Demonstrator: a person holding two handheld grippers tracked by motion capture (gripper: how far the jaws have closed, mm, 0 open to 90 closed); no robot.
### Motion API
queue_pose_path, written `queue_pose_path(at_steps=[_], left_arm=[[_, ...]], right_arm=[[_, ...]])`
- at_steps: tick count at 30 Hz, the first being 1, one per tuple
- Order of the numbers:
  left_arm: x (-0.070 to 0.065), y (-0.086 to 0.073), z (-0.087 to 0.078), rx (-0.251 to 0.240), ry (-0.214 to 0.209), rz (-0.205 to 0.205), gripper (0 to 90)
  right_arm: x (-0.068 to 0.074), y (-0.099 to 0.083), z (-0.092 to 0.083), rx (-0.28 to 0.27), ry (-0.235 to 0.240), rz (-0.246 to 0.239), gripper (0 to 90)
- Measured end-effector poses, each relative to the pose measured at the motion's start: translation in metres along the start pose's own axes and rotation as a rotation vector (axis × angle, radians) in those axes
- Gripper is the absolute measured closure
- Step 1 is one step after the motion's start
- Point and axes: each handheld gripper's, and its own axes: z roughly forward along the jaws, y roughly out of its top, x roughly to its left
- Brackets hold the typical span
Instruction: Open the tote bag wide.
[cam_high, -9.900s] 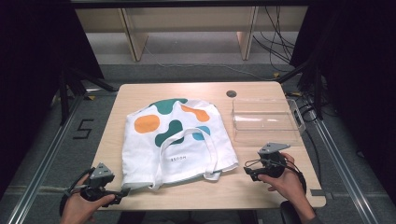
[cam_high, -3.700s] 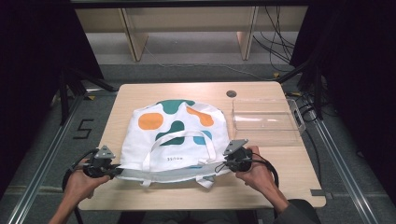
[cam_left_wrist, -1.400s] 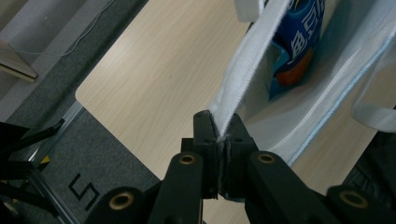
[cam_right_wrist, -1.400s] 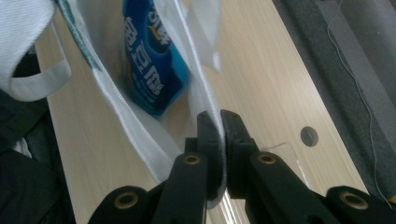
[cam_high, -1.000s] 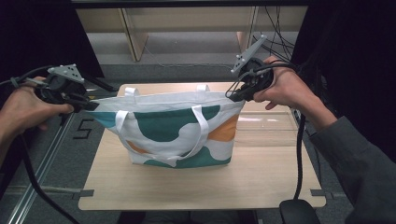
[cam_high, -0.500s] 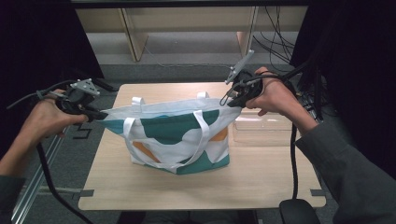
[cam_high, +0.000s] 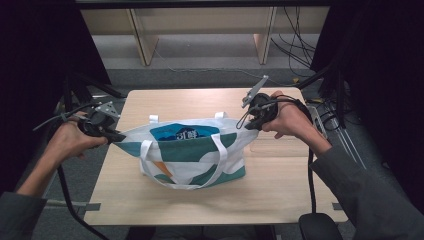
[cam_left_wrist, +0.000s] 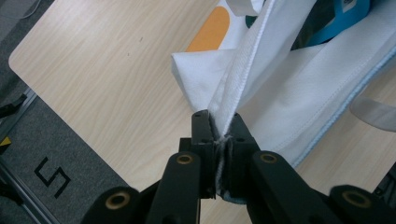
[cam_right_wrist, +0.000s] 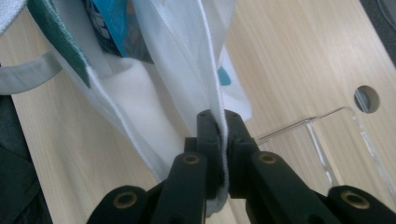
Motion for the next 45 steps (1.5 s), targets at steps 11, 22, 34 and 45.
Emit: queue_pose_path(at_steps=[11, 22, 34, 45], left_arm=[[0.0, -0.017, 0.046, 0.002, -0.037, -0.035, 84.6], [-0.004, -0.034, 0.098, 0.013, -0.08, -0.085, 84.1], [-0.003, -0.05, 0.14, -0.019, -0.148, -0.16, 83.5], [-0.009, -0.05, 0.159, -0.003, -0.128, -0.174, 83.1]], right_arm=[[0.003, -0.02, 0.036, -0.021, 0.032, 0.057, 87.5], [0.012, -0.045, 0.074, -0.08, 0.038, 0.113, 87.3], [0.02, -0.073, 0.119, -0.097, 0.018, 0.173, 87.1], [0.024, -0.078, 0.152, -0.025, 0.019, 0.167, 86.9]])
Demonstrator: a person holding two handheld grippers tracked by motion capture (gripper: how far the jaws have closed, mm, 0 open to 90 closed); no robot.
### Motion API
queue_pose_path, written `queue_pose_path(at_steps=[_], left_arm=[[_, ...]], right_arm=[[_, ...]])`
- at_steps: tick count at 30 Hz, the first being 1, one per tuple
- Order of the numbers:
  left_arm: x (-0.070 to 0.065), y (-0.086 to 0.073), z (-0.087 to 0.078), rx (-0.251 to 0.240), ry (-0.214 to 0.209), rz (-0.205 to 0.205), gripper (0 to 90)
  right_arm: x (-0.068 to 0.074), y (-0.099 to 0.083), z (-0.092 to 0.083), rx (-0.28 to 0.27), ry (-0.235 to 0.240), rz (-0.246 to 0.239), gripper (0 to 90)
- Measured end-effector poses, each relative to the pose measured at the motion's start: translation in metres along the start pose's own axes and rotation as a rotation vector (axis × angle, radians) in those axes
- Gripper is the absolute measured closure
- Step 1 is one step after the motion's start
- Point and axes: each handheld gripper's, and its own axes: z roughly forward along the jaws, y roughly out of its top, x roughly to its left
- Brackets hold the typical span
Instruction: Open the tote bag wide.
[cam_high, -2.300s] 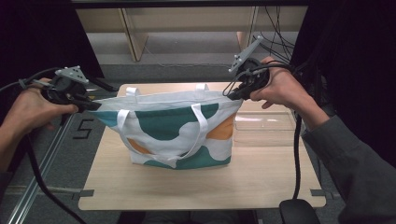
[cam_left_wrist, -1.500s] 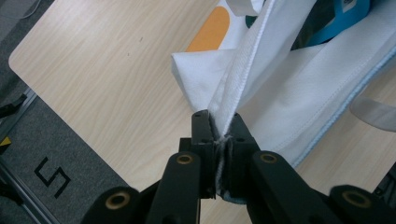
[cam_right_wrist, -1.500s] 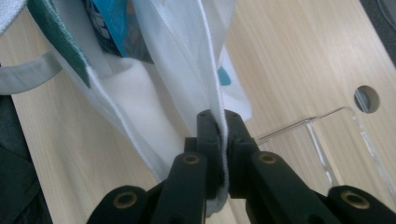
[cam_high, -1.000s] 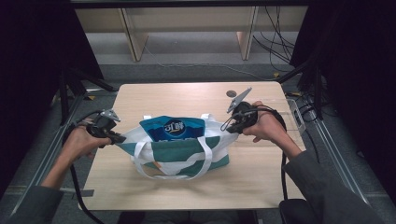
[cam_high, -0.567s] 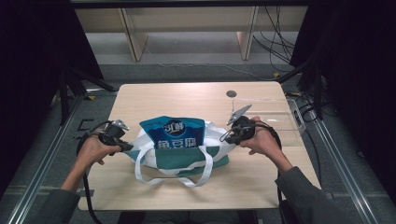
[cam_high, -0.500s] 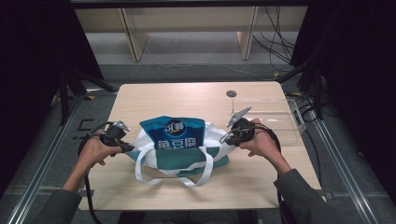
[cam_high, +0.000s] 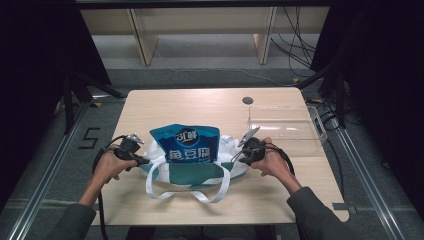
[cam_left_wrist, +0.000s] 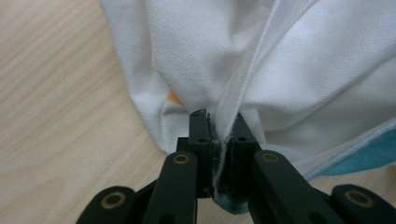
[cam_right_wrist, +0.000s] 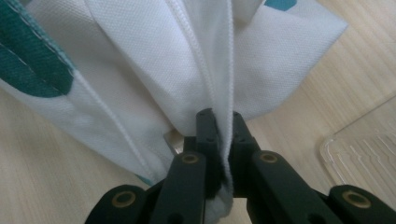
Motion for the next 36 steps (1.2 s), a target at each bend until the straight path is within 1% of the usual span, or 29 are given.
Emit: queue_pose_path(at_steps=[3, 4, 5, 8, 9, 10, 11, 12, 13, 15, 16, 17, 18, 19, 20, 21, 22, 23, 24, 25, 26, 27, 28, 29, 30, 31, 33, 35, 36], left_arm=[[0.002, -0.001, 0.001, -0.011, -0.014, -0.006, 82.9], [0.003, -0.002, 0.001, -0.015, -0.019, -0.008, 82.8], [0.004, -0.002, 0.001, -0.015, -0.021, -0.018, 82.6], [0.003, -0.003, 0.0, -0.018, -0.017, -0.018, 81.4], [0.004, -0.002, -0.001, -0.018, -0.023, -0.011, 80.8], [0.003, -0.002, -0.004, -0.013, -0.011, -0.015, 79.3], [0.004, -0.001, -0.005, -0.017, -0.003, -0.009, 76.8], [0.004, 0.0, -0.008, -0.011, 0.015, -0.012, 72.4], [0.005, 0.001, -0.01, -0.006, 0.018, -0.007, 68.9], [0.005, 0.002, -0.016, -0.042, 0.021, -0.017, 64.5], [0.003, 0.003, -0.019, -0.08, 0.013, -0.047, 62.4], [0.005, 0.005, -0.026, -0.078, -0.014, -0.039, 59.7], [0.003, 0.007, -0.029, -0.126, -0.032, -0.06, 57.0], [0.002, 0.01, -0.033, -0.154, -0.031, -0.052, 55.5], [0.001, 0.013, -0.037, -0.164, -0.021, -0.05, 53.6], [0.0, 0.017, -0.04, -0.171, -0.02, -0.035, 53.1], [-0.001, 0.021, -0.041, -0.171, -0.018, -0.017, 53.2], [-0.002, 0.024, -0.041, -0.184, -0.017, -0.022, 53.2], [-0.001, 0.028, -0.04, -0.179, -0.03, -0.018, 53.5], [-0.002, 0.031, -0.038, -0.179, -0.04, -0.014, 53.8], [-0.001, 0.033, -0.037, -0.165, -0.046, -0.003, 53.6], [-0.001, 0.035, -0.036, -0.159, -0.049, -0.001, 53.0], [0.001, 0.037, -0.034, -0.17, -0.059, -0.009, 51.7], [0.003, 0.039, -0.033, -0.184, -0.084, -0.031, 48.9], [0.002, 0.04, -0.029, -0.225, -0.133, -0.086, 47.5], [0.004, 0.041, -0.026, -0.233, -0.176, -0.081, 49.6], [0.004, 0.044, -0.019, -0.214, -0.189, -0.074, 50.6], [0.005, 0.047, -0.013, -0.158, -0.2, -0.024, 52.7], [0.004, 0.048, -0.009, -0.153, -0.208, -0.029, 54.6]], right_arm=[[-0.002, -0.001, 0.001, -0.007, 0.018, 0.021, 86.8], [-0.003, -0.002, 0.002, -0.014, 0.023, 0.014, 86.7], [-0.003, -0.002, 0.002, -0.01, 0.029, 0.029, 86.5], [-0.003, -0.003, 0.001, -0.019, 0.028, 0.031, 85.2], [-0.003, -0.004, 0.001, -0.027, 0.029, 0.027, 82.9], [-0.003, -0.003, -0.001, -0.029, 0.016, 0.021, 78.2], [-0.003, -0.003, -0.004, -0.027, 0.013, 0.035, 75.0], [-0.004, -0.003, -0.008, -0.038, 0.006, 0.03, 73.1], [-0.003, -0.002, -0.014, -0.044, 0.005, 0.038, 71.0], [-0.002, 0.0, -0.029, -0.095, -0.017, 0.041, 65.1], [0.0, 0.001, -0.038, -0.126, -0.026, 0.043, 61.5], [0.001, 0.003, -0.047, -0.148, -0.038, 0.04, 58.5], [0.004, 0.004, -0.055, -0.174, -0.032, 0.036, 58.0], [0.005, 0.005, -0.063, -0.204, -0.034, 0.008, 57.7], [0.009, 0.006, -0.071, -0.22, -0.024, 0.003, 56.8], [0.012, 0.008, -0.077, -0.232, -0.021, -0.02, 55.9], [0.017, 0.011, -0.081, -0.254, -0.005, -0.029, 54.8], [0.021, 0.013, -0.084, -0.263, 0.013, -0.052, 53.6], [0.026, 0.016, -0.083, -0.286, 0.035, -0.073, 52.8], [0.032, 0.018, -0.082, -0.282, 0.056, -0.072, 51.9], [0.037, 0.021, -0.08, -0.271, 0.085, -0.081, 50.9], [0.042, 0.024, -0.078, -0.27, 0.089, -0.097, 49.8], [0.047, 0.026, -0.074, -0.277, 0.098, -0.108, 48.8], [0.051, 0.029, -0.071, -0.273, 0.112, -0.131, 47.9], [0.054, 0.032, -0.068, -0.275, 0.124, -0.152, 47.5], [0.057, 0.035, -0.065, -0.276, 0.137, -0.177, 47.5], [0.062, 0.039, -0.06, -0.266, 0.152, -0.18, 46.7], [0.066, 0.042, -0.054, -0.247, 0.163, -0.195, 45.8], [0.067, 0.042, -0.05, -0.237, 0.174, -0.211, 45.4]])
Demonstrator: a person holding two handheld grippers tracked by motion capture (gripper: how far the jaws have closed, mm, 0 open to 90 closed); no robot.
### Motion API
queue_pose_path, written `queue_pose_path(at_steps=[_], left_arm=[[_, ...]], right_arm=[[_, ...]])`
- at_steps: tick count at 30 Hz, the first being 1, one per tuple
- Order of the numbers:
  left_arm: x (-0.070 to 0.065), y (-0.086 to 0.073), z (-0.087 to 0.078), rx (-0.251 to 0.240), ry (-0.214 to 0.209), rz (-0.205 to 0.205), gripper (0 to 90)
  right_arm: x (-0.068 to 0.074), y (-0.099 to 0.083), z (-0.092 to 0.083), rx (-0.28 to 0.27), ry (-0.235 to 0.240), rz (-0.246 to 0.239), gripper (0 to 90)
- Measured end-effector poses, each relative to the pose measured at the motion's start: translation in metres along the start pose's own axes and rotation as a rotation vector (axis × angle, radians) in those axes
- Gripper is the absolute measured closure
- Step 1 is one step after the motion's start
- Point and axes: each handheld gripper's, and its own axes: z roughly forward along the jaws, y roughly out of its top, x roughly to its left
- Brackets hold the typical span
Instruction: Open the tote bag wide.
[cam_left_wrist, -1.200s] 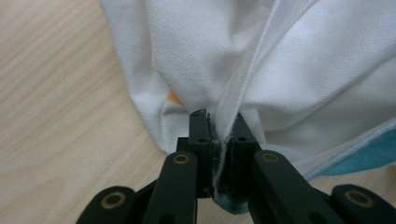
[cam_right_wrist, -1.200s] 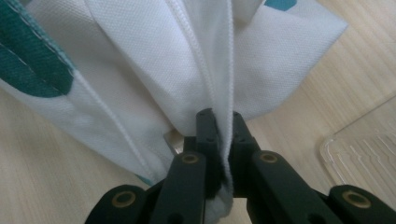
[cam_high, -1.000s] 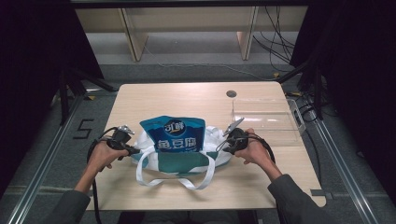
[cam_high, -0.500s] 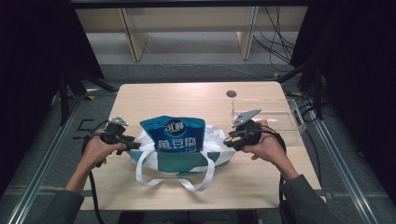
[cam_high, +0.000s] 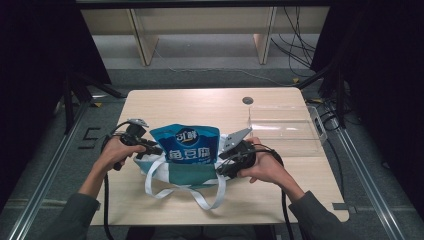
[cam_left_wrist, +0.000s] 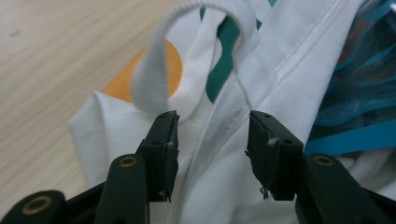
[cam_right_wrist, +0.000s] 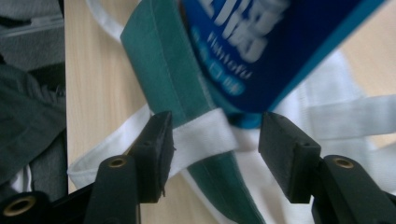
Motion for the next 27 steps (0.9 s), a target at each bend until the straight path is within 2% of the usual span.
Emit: queue_pose_path(at_steps=[2, 4, 5, 6, 8, 9, 10, 13, 14, 15, 16, 17, 18, 19, 21, 22, 23, 24, 25, 27], left_arm=[[0.0, 0.0, 0.005, 0.014, 0.001, 0.032, 62.6], [0.0, 0.0, 0.004, 0.012, 0.006, 0.036, 74.0], [-0.001, 0.0, 0.003, 0.01, 0.016, 0.026, 77.7], [0.0, -0.001, 0.003, 0.0, 0.007, 0.019, 79.7], [0.002, -0.003, 0.002, -0.028, 0.014, -0.005, 83.3], [0.003, -0.004, 0.003, -0.049, 0.01, -0.035, 84.6], [0.002, -0.004, 0.004, -0.072, 0.024, -0.068, 85.4], [0.007, -0.003, 0.003, -0.076, 0.042, -0.079, 86.3], [0.009, -0.004, 0.003, -0.082, 0.041, -0.097, 86.3], [0.011, -0.004, 0.005, -0.088, 0.044, -0.109, 86.4], [0.012, -0.004, 0.006, -0.078, 0.057, -0.113, 86.5], [0.014, -0.004, 0.008, -0.08, 0.054, -0.118, 86.6], [0.016, -0.004, 0.009, -0.081, 0.054, -0.128, 86.7], [0.017, -0.004, 0.011, -0.085, 0.06, -0.139, 86.6], [0.02, -0.003, 0.014, -0.077, 0.079, -0.138, 86.6], [0.023, -0.003, 0.014, -0.048, 0.111, -0.107, 86.9], [0.026, -0.004, 0.017, -0.043, 0.127, -0.11, 87.0], [0.028, -0.007, 0.022, -0.065, 0.115, -0.155, 87.0], [0.029, -0.009, 0.024, -0.073, 0.095, -0.174, 86.9], [0.026, -0.01, 0.022, -0.09, 0.102, -0.165, 86.6]], right_arm=[[0.0, -0.003, 0.008, 0.018, 0.016, -0.005, 49.3], [0.0, -0.007, 0.013, 0.041, 0.047, -0.016, 58.3], [0.001, -0.009, 0.014, 0.068, 0.058, -0.004, 67.5], [0.002, -0.011, 0.016, 0.079, 0.065, -0.034, 74.3], [0.004, -0.014, 0.018, 0.109, 0.091, -0.057, 81.2], [0.006, -0.016, 0.018, 0.118, 0.092, -0.07, 81.9], [0.008, -0.017, 0.019, 0.128, 0.099, -0.076, 82.4], [0.015, -0.022, 0.023, 0.176, 0.133, -0.085, 83.4], [0.016, -0.025, 0.028, 0.195, 0.114, -0.097, 83.8], [0.02, -0.028, 0.033, 0.217, 0.13, -0.073, 84.1], [0.021, -0.032, 0.04, 0.248, 0.122, -0.092, 84.2], [0.022, -0.035, 0.046, 0.266, 0.134, -0.098, 84.3], [0.023, -0.036, 0.051, 0.276, 0.133, -0.081, 84.4], [0.023, -0.037, 0.054, 0.292, 0.145, -0.099, 84.4], [0.025, -0.038, 0.058, 0.307, 0.142, -0.092, 84.4], [0.025, -0.038, 0.06, 0.315, 0.147, -0.104, 84.5], [0.029, -0.039, 0.059, 0.372, 0.136, -0.06, 84.5], [0.03, -0.04, 0.061, 0.369, 0.141, -0.059, 84.5], [0.03, -0.04, 0.06, 0.369, 0.135, -0.054, 84.5], [0.03, -0.041, 0.06, 0.368, 0.131, -0.054, 84.5]])
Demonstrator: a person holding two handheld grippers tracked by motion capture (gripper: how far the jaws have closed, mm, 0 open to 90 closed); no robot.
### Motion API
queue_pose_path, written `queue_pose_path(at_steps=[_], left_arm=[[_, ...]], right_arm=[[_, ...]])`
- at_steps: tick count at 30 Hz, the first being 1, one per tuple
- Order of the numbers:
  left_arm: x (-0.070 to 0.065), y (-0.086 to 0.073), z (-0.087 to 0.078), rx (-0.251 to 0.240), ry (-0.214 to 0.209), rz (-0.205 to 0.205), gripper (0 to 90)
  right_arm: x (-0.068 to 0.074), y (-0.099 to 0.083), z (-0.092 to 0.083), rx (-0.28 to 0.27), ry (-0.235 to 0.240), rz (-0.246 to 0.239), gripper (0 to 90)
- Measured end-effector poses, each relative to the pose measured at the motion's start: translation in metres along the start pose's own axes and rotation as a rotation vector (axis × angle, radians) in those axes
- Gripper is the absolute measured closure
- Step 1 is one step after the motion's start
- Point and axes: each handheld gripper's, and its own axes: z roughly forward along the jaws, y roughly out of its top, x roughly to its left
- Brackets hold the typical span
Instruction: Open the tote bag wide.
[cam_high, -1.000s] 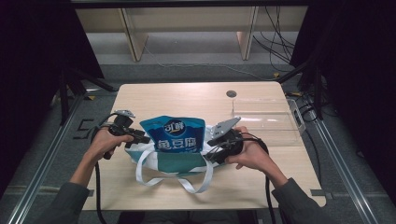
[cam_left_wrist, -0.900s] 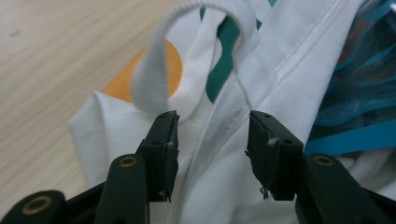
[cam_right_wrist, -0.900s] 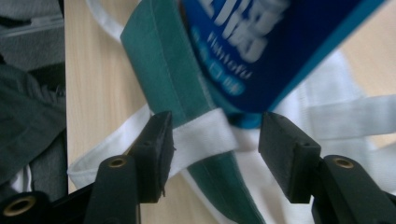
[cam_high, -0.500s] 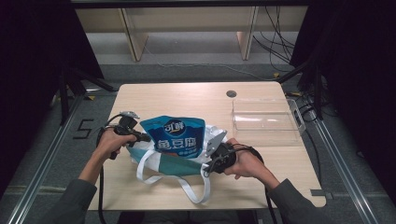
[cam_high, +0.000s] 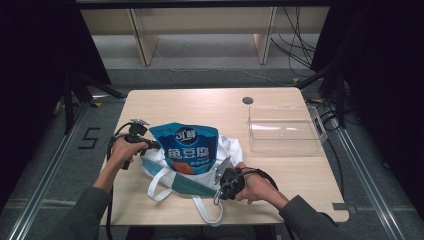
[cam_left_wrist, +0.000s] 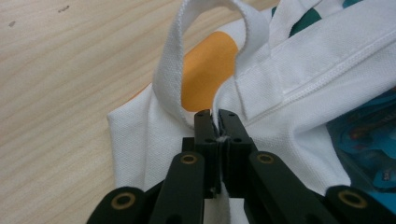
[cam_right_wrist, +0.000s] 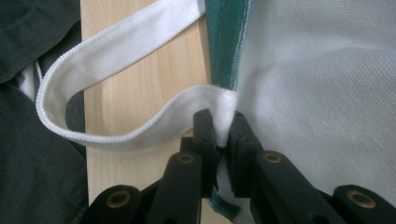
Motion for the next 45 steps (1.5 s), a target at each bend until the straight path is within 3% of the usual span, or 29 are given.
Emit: queue_pose_path(at_steps=[3, 5, 7, 9, 11, 12, 17, 19, 20, 22, 24, 27, 29, 32, 36, 39, 41, 43, 45], left_arm=[[-0.007, 0.003, -0.009, 0.041, 0.036, 0.078, 81.4], [-0.01, 0.004, -0.014, 0.037, 0.038, 0.089, 75.0], [-0.013, 0.003, -0.02, 0.008, 0.039, 0.076, 68.5], [-0.017, 0.003, -0.03, -0.037, 0.043, 0.068, 65.8], [-0.022, 0.006, -0.043, -0.073, 0.038, 0.069, 61.8], [-0.026, 0.007, -0.05, -0.083, 0.034, 0.075, 60.8], [-0.052, 0.003, -0.073, -0.066, -0.048, 0.164, 58.0], [-0.061, -0.002, -0.078, -0.061, -0.069, 0.182, 56.5], [-0.064, -0.004, -0.079, -0.055, -0.086, 0.186, 55.7], [-0.071, -0.009, -0.081, -0.055, -0.111, 0.191, 53.4], [-0.076, -0.014, -0.082, -0.053, -0.131, 0.195, 52.9], [-0.08, -0.02, -0.078, -0.023, -0.15, 0.234, 50.3], [-0.082, -0.025, -0.072, -0.008, -0.17, 0.231, 47.7], [-0.087, -0.028, -0.063, 0.021, -0.186, 0.261, 46.5], [-0.094, -0.028, -0.05, 0.003, -0.178, 0.281, 42.1], [-0.095, -0.028, -0.043, -0.008, -0.22, 0.294, 39.6], [-0.095, -0.03, -0.036, 0.004, -0.219, 0.283, 41.2], [-0.091, -0.033, -0.03, 0.032, -0.231, 0.31, 45.4], [-0.089, -0.037, -0.029, 0.045, -0.232, 0.299, 51.8]], right_arm=[[-0.002, 0.0, 0.0, -0.005, 0.014, 0.003, 83.9], [-0.003, -0.001, -0.002, -0.02, 0.016, 0.027, 81.0], [-0.001, 0.0, -0.01, -0.049, 0.014, 0.052, 74.7], [-0.002, 0.0, -0.022, -0.106, -0.006, 0.066, 67.7], [-0.007, -0.001, -0.035, -0.212, -0.013, 0.037, 61.7], [-0.009, -0.002, -0.042, -0.247, -0.031, 0.063, 57.8], [-0.024, -0.012, -0.067, -0.354, -0.187, 0.163, 52.9], [-0.031, -0.016, -0.07, -0.377, -0.215, 0.177, 53.8], [-0.032, -0.018, -0.072, -0.385, -0.222, 0.208, 53.8], [-0.035, -0.02, -0.073, -0.384, -0.215, 0.215, 53.7], [-0.036, -0.021, -0.072, -0.384, -0.223, 0.219, 53.3], [-0.036, -0.02, -0.07, -0.403, -0.221, 0.219, 52.0], [-0.035, -0.018, -0.071, -0.409, -0.217, 0.223, 50.5], [-0.037, -0.017, -0.074, -0.432, -0.264, 0.222, 49.5], [-0.039, -0.015, -0.08, -0.459, -0.299, 0.234, 49.6], [-0.045, -0.013, -0.08, -0.439, -0.339, 0.238, 49.8], [-0.051, -0.01, -0.08, -0.433, -0.348, 0.246, 50.1], [-0.056, -0.005, -0.079, -0.434, -0.326, 0.253, 51.5], [-0.061, 0.0, -0.074, -0.404, -0.292, 0.25, 51.9]])
